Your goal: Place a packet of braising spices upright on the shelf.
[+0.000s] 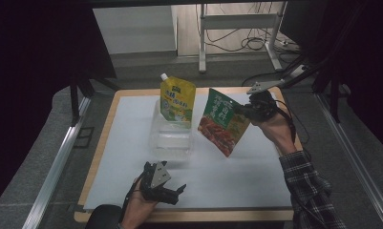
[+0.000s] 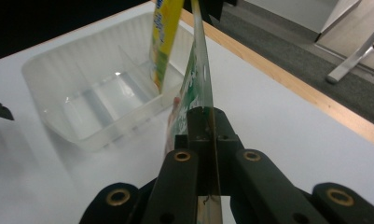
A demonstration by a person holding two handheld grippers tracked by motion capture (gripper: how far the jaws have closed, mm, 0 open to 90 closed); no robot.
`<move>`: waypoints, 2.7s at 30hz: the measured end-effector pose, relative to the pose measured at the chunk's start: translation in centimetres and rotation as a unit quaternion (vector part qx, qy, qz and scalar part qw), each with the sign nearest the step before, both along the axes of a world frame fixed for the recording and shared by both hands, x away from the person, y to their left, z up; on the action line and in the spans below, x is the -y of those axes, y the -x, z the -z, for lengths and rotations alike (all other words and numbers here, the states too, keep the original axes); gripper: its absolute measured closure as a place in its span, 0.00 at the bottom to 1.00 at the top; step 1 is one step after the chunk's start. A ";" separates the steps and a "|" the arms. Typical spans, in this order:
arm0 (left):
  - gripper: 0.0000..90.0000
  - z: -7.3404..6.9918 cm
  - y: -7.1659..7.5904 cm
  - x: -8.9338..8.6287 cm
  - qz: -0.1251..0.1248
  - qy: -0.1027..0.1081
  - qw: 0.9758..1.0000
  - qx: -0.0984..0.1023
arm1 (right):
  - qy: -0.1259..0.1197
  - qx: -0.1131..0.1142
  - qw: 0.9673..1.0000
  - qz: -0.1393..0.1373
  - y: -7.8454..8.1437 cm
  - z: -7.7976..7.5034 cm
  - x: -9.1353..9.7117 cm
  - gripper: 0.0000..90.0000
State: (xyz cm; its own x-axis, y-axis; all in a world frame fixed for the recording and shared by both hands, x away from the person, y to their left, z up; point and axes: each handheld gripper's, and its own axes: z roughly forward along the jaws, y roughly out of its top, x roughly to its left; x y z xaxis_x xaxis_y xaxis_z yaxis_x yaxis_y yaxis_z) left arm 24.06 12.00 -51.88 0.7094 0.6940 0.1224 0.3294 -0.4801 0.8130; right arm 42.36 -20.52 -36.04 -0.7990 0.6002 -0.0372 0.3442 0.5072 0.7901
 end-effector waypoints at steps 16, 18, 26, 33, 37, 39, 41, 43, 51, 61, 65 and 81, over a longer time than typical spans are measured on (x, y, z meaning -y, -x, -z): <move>0.00 0.1 -0.1 0.0 0.002 -0.002 1.000 0.000 | 0.012 0.015 1.000 -0.019 0.9 -2.1 -1.1 0.99; 0.00 0.1 -0.1 0.0 0.002 -0.002 1.000 0.000 | 0.007 0.017 0.999 -0.029 1.1 -2.7 -1.3 0.99; 0.00 0.1 0.0 0.1 0.003 -0.003 1.000 0.003 | -0.005 0.019 0.999 -0.045 1.7 -3.9 -1.9 0.99; 0.00 0.2 -0.2 0.0 0.004 -0.005 1.000 -0.001 | -0.017 0.018 0.998 -0.055 1.8 -5.1 -2.2 0.99; 0.00 0.2 -0.1 0.0 0.004 -0.007 1.000 0.000 | -0.023 0.022 0.998 -0.058 1.6 -5.5 -2.3 0.99; 0.00 0.2 -0.1 0.0 0.004 -0.007 1.000 0.000 | -0.030 0.019 0.998 -0.061 1.5 -5.4 -2.5 0.99; 0.00 0.2 -0.2 -0.1 0.004 -0.011 1.000 0.000 | -0.033 0.018 0.997 -0.061 1.3 -5.5 -2.8 0.99; 0.00 0.2 -0.2 -0.1 0.003 -0.007 1.000 0.001 | -0.035 0.018 0.997 -0.063 1.2 -5.5 -3.1 0.99; 0.00 0.0 -0.2 -0.2 0.003 -0.011 1.000 0.005 | -0.031 0.019 0.997 -0.073 0.6 -5.5 -4.6 0.99; 0.00 -0.1 -0.1 -0.2 0.003 -0.005 1.000 0.006 | -0.050 0.014 0.995 -0.086 -0.1 -5.5 -6.5 0.99; 0.00 -0.1 -0.1 -0.2 0.004 -0.007 1.000 0.007 | -0.054 0.015 0.994 -0.090 -0.3 -5.4 -7.5 0.99; 0.00 -0.3 0.0 -0.1 0.010 0.000 1.000 0.012 | -0.068 0.009 0.993 -0.097 -1.7 -4.6 -11.0 0.99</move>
State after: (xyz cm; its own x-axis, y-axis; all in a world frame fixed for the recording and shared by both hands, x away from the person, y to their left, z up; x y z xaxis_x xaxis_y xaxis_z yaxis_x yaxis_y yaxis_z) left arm 24.03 12.12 -51.60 0.7202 0.6797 0.1391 0.3002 -0.4860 0.8208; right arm 44.02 -9.49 -31.40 -0.8999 0.4356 0.0187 0.2360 0.4507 0.8609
